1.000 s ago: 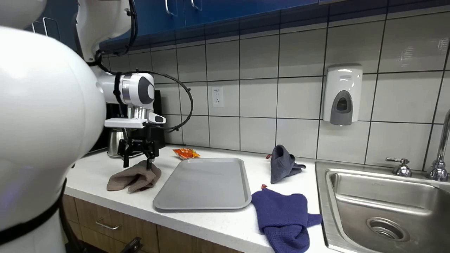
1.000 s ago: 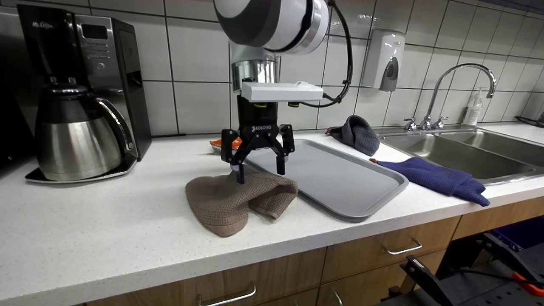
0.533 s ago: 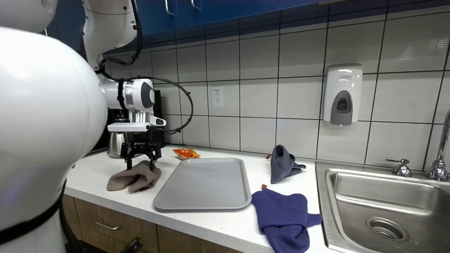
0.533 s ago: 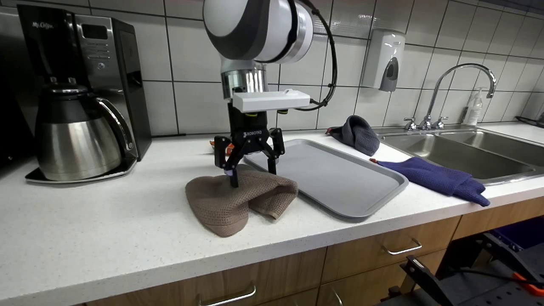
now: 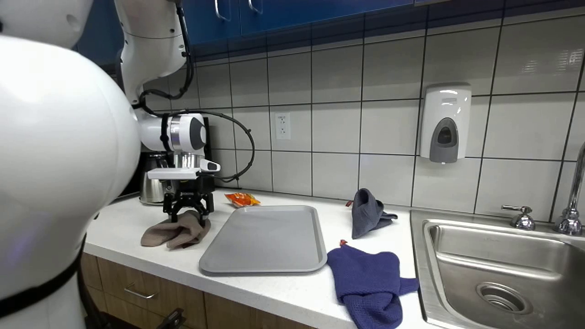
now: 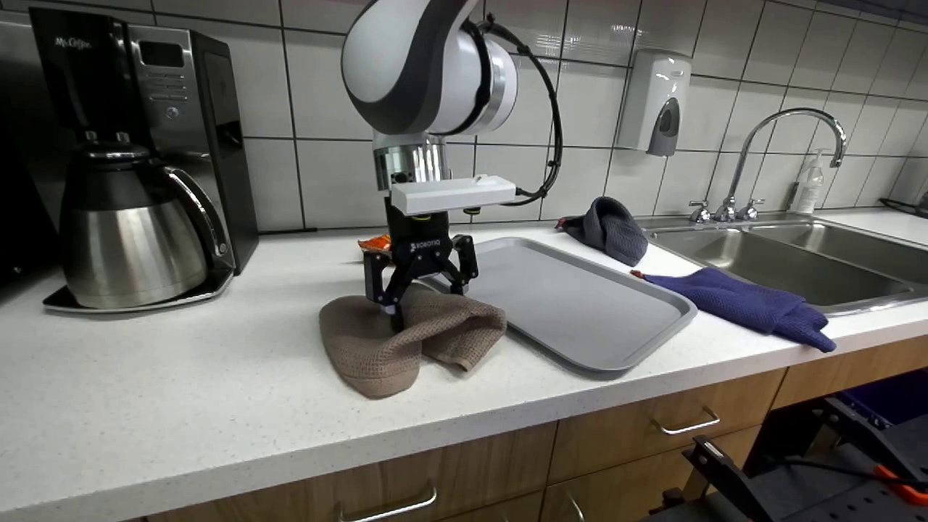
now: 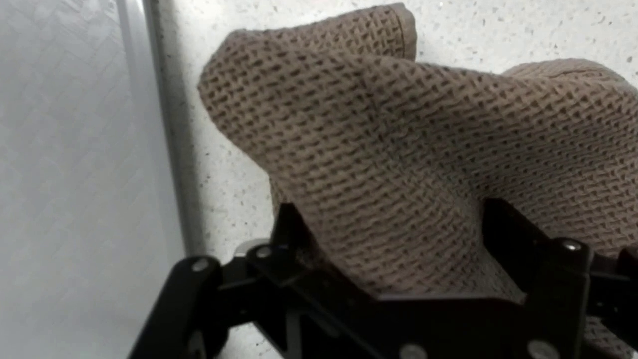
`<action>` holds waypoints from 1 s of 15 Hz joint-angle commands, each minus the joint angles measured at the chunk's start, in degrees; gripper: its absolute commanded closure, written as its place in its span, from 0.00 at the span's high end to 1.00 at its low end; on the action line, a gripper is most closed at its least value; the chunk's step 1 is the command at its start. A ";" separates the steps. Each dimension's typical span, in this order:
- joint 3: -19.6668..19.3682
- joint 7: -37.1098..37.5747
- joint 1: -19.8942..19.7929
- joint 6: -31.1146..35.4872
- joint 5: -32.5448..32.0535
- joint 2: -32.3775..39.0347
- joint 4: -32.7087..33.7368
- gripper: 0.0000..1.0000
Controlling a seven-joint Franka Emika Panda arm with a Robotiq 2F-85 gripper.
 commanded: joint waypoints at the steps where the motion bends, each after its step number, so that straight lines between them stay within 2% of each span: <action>1: -0.83 -0.38 1.12 -1.39 -0.90 1.37 2.67 0.64; 9: -0.93 -0.18 1.60 -1.50 -0.50 0.75 2.18 0.03; 11: -0.77 0.11 1.43 -1.79 0.07 -0.23 1.36 0.00; 15: -0.16 -0.34 0.95 -2.29 1.11 -2.77 -0.48 0.03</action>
